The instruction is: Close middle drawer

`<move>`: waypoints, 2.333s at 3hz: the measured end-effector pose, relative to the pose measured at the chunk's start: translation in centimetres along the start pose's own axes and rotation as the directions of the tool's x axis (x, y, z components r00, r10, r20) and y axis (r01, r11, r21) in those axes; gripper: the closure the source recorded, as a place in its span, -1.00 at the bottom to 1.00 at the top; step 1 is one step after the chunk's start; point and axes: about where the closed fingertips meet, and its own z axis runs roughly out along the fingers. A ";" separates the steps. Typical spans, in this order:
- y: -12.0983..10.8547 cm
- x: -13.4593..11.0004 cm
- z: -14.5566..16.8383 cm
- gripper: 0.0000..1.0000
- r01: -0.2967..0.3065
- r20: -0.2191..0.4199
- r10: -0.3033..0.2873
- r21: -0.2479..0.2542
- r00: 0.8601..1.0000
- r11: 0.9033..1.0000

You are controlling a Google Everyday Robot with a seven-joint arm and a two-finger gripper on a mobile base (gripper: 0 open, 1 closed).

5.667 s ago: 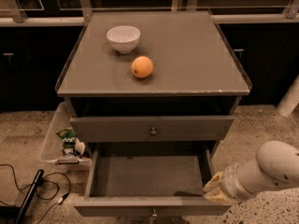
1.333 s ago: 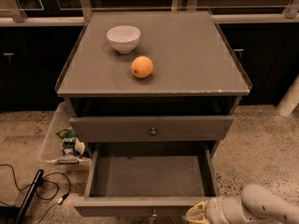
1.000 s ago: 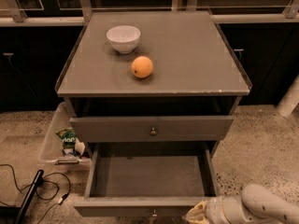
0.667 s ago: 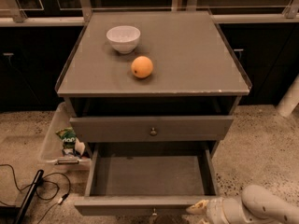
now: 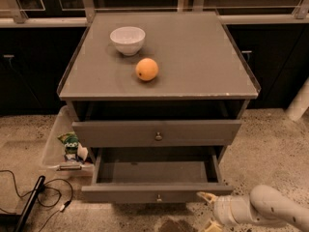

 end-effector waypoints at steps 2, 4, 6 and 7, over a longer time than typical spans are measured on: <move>-9.4 -2.2 -1.1 0.30 0.135 -0.056 -0.131 0.080 0.990 0.988; -12.4 -2.2 -0.9 0.71 0.164 -0.073 -0.157 0.095 0.985 0.982; -12.4 -2.2 -0.9 -0.22 0.164 -0.073 -0.157 0.095 0.985 0.982; -12.4 -2.2 -0.9 -0.68 0.164 -0.073 -0.157 0.094 0.985 0.982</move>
Offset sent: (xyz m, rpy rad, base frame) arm 0.1702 -0.0319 0.0390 -0.1560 -0.2273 0.0552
